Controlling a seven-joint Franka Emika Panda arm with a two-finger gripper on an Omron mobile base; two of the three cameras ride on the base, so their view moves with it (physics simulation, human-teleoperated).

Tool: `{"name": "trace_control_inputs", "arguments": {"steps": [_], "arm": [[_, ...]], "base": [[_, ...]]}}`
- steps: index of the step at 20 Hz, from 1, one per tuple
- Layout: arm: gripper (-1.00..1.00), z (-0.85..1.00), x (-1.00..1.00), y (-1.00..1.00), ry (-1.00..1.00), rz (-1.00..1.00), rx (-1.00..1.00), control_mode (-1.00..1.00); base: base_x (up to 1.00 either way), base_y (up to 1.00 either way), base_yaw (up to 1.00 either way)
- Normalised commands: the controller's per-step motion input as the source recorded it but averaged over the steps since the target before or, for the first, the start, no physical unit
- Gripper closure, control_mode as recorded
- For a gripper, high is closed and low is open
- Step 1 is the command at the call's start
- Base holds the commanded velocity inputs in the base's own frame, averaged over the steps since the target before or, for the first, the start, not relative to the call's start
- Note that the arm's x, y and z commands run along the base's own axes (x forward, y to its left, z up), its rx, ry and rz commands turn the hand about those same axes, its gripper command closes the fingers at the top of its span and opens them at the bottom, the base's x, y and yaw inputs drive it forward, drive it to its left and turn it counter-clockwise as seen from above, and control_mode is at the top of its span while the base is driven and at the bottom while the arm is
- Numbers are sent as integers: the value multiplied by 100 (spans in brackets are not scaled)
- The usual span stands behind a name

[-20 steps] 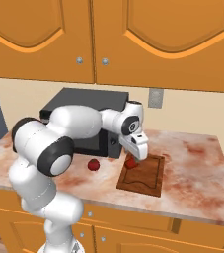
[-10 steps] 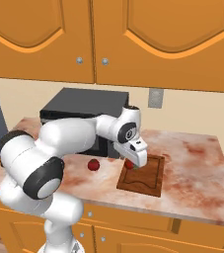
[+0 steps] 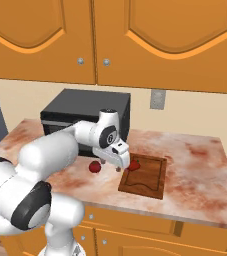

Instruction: Place the avocado, onion, tomato, and bell pepper on the cutting board.

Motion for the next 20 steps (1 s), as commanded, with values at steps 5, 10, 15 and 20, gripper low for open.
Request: {"name": "trace_control_inputs", "arguments": {"steps": [5,10,15,20], "arm": [[-100,-1,1,59,0,21,0,-100],[-100,-2,13,36,0,23,3,-100],[-100,-15,35,29,0,20,1,-100],[-100,-19,37,15,0,17,1,-100]], "base": [[0,0,0],[0,0,0],[0,0,0],[0,0,0]]}}
